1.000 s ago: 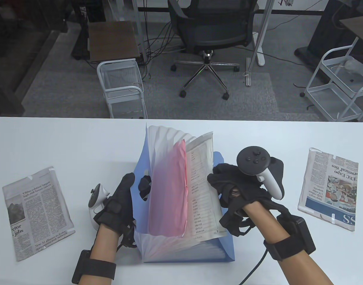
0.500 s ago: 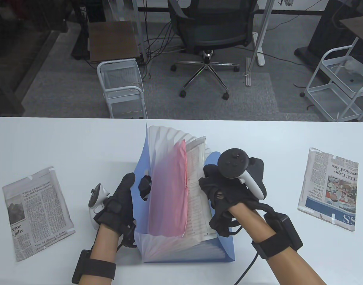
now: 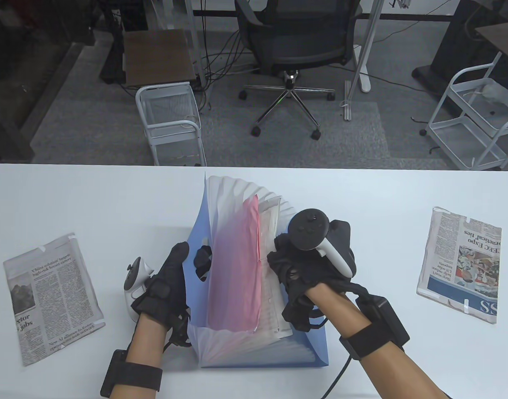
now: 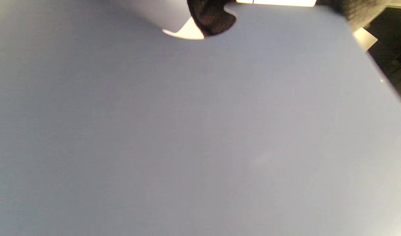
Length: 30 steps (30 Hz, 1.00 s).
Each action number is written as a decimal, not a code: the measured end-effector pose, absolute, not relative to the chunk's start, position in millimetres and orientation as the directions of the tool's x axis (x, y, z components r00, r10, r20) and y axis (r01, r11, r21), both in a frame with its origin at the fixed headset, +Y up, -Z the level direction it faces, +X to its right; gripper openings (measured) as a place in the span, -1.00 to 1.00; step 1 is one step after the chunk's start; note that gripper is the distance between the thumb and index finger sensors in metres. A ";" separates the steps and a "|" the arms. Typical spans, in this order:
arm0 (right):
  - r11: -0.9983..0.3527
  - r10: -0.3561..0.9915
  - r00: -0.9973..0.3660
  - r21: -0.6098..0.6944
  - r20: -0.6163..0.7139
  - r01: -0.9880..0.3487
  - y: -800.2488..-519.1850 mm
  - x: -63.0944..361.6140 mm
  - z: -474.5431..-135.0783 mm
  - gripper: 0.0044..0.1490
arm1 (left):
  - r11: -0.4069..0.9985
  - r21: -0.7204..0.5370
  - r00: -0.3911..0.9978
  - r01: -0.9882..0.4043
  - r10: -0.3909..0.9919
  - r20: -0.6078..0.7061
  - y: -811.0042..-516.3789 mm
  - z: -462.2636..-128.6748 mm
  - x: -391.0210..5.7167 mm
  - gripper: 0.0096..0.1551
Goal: Sort materials into accordion folder compartments
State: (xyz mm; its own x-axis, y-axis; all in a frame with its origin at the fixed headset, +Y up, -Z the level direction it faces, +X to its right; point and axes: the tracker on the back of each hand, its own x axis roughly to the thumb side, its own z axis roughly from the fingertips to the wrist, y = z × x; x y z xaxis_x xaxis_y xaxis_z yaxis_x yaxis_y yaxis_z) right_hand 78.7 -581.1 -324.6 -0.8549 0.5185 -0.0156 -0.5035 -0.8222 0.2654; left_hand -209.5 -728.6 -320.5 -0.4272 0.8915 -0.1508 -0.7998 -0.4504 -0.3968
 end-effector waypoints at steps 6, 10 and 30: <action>-0.822 0.508 -0.861 0.284 -0.023 -0.493 -586.7 74.3 -327.4 -0.42 | -0.448 -0.399 -0.425 -0.800 0.893 -0.151 -728.9 -320.8 -209.3 -0.20; -0.824 0.498 -0.867 0.294 -0.033 -0.484 -589.5 72.2 -330.1 -0.42 | -0.449 -0.400 -0.425 -0.799 0.892 -0.151 -729.0 -320.9 -209.0 -0.20; -0.791 0.489 -0.869 0.381 -0.079 -0.479 -590.0 71.4 -335.7 -0.42 | -0.455 -0.401 -0.431 -0.795 0.889 -0.153 -729.6 -320.9 -207.0 -0.20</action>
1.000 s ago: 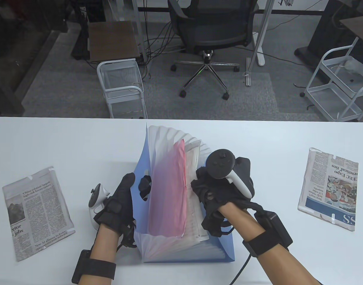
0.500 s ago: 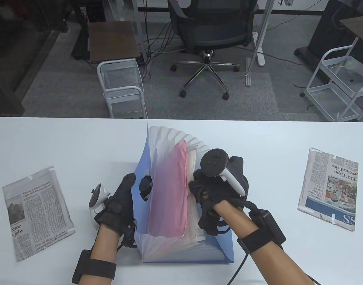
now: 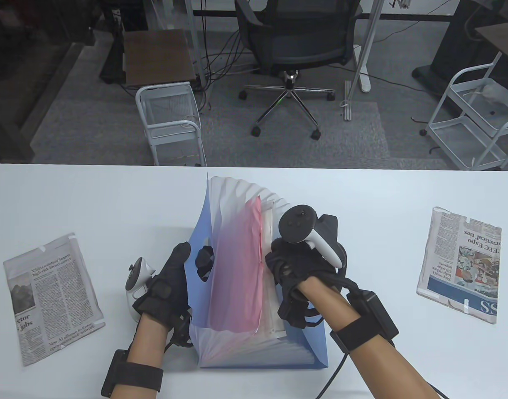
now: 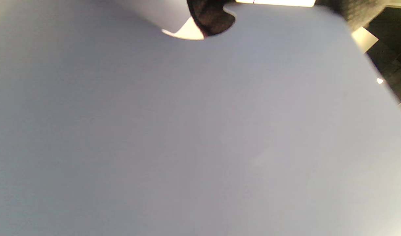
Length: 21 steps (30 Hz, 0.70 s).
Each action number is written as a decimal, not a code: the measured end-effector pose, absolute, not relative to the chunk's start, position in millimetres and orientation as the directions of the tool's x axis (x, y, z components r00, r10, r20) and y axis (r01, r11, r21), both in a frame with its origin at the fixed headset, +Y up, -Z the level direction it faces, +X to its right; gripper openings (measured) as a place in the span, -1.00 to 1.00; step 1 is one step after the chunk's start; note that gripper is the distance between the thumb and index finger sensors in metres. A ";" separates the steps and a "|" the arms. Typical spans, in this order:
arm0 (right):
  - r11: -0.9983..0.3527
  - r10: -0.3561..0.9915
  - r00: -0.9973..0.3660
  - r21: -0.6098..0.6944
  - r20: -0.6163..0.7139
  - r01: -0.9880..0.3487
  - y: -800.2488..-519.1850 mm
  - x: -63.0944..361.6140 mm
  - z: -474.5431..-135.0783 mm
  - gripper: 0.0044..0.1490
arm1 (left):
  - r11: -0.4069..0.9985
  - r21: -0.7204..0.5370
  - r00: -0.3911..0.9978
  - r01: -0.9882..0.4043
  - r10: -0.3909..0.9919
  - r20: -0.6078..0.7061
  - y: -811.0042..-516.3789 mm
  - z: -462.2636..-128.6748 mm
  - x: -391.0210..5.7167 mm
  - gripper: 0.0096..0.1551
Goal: Sort materials into accordion folder compartments
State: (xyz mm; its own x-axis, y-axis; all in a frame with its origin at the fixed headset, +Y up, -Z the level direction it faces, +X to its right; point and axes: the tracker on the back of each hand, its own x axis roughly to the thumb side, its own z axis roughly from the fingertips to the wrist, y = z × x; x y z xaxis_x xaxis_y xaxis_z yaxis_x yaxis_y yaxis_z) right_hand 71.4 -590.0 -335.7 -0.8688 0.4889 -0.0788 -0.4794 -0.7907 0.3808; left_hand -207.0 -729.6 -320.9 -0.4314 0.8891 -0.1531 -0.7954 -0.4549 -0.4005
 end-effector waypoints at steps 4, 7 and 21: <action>-0.769 0.527 -0.846 0.379 -0.079 -0.514 -581.6 78.1 -330.5 -0.41 | -0.456 -0.401 -0.432 -0.795 0.889 -0.154 -729.6 -320.9 -206.9 -0.20; -0.780 0.545 -0.837 0.333 -0.056 -0.530 -566.0 88.1 -326.2 -0.45 | -0.456 -0.402 -0.433 -0.794 0.888 -0.154 -729.6 -321.0 -207.0 -0.20; -0.980 0.161 -0.968 -0.150 -0.191 -0.134 -534.7 190.8 -332.2 -0.33 | -0.451 -0.404 -0.427 -0.796 0.891 -0.153 -729.9 -321.7 -207.0 -0.20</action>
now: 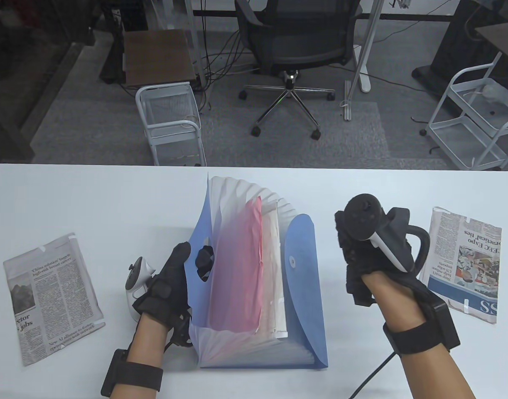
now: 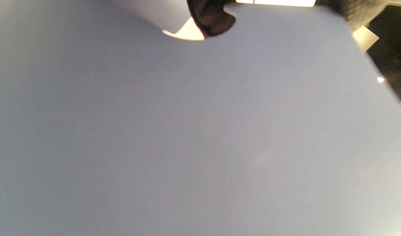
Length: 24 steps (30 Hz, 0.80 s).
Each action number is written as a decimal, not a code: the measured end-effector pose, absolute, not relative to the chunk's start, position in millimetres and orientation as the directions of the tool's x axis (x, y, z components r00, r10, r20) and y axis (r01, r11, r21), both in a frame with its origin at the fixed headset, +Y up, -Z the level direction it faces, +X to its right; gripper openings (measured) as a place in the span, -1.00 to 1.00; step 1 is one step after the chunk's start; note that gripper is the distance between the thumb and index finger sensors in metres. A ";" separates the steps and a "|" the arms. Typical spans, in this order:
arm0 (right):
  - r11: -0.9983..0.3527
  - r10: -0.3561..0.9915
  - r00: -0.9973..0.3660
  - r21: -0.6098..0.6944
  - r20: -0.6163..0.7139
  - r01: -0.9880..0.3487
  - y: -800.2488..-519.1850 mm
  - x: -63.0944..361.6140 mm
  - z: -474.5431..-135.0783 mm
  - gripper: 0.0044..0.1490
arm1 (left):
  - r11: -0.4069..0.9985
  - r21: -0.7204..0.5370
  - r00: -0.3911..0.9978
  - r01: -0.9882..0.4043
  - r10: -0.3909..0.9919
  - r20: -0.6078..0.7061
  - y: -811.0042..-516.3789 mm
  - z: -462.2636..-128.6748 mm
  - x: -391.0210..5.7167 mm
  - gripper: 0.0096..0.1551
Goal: Sort materials into accordion folder compartments
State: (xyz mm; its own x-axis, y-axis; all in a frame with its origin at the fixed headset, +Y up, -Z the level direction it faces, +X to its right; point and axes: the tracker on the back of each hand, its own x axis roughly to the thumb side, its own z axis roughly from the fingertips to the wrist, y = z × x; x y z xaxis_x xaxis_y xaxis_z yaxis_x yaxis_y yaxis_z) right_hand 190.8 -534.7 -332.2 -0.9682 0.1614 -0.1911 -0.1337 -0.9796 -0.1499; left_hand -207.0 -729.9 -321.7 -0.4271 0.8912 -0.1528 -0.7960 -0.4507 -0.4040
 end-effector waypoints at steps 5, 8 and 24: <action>-0.978 0.195 -0.909 -0.143 -0.368 -0.152 -581.2 256.0 -348.4 -0.25 | -0.451 -0.403 -0.428 -0.796 0.891 -0.152 -730.1 -321.7 -207.1 -0.20; -0.985 0.169 -0.875 -0.101 -0.454 -0.138 -609.6 285.0 -353.2 -0.20 | -0.451 -0.403 -0.428 -0.796 0.891 -0.152 -730.1 -321.8 -207.0 -0.20; -0.985 -0.004 -0.697 0.124 -0.717 -0.122 -737.4 366.2 -354.3 -0.09 | -0.450 -0.404 -0.427 -0.796 0.891 -0.153 -730.6 -321.8 -206.8 -0.19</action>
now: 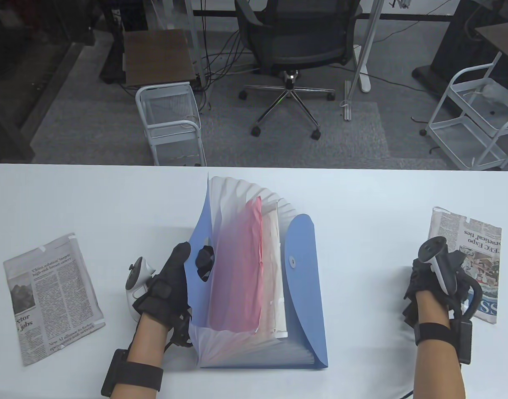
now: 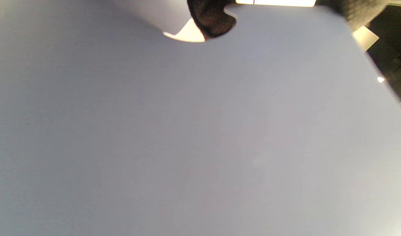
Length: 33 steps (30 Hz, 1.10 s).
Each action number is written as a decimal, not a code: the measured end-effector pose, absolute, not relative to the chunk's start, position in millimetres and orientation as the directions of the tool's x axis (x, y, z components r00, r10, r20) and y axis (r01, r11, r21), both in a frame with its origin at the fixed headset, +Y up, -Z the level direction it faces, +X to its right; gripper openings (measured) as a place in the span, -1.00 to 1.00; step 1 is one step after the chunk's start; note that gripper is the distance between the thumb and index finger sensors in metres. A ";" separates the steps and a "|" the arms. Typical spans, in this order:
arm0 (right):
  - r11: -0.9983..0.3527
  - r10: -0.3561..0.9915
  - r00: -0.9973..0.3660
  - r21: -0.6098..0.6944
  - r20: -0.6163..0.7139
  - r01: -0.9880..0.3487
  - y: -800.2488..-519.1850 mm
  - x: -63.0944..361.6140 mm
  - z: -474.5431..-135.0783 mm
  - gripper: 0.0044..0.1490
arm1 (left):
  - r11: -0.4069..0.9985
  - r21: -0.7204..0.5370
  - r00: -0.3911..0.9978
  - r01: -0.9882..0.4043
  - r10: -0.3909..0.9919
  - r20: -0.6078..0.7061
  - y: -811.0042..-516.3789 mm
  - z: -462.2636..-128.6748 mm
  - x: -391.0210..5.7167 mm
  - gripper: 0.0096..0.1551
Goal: Sort materials into accordion folder compartments
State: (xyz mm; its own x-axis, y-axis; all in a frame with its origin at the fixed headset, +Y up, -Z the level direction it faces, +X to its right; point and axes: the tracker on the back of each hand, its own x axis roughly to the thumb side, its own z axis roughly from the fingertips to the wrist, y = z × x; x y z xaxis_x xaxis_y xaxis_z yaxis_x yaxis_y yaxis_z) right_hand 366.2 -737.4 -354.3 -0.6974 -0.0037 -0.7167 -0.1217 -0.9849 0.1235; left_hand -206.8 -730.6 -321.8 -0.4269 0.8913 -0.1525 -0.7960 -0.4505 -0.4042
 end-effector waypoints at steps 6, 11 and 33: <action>-0.982 -0.100 -0.695 0.184 -0.712 -0.047 -746.8 364.6 -358.0 -0.18 | -0.449 -0.405 -0.425 -0.797 0.892 -0.152 -730.7 -322.0 -206.9 -0.19; -0.972 -0.142 -0.692 0.231 -0.707 -0.037 -745.9 359.6 -364.8 -0.30 | -0.448 -0.405 -0.424 -0.797 0.893 -0.152 -730.8 -322.1 -206.8 -0.19; -0.996 -0.091 -0.721 0.082 -0.687 0.048 -703.9 369.9 -348.5 -0.51 | -0.447 -0.405 -0.424 -0.798 0.893 -0.151 -731.0 -322.2 -206.7 -0.19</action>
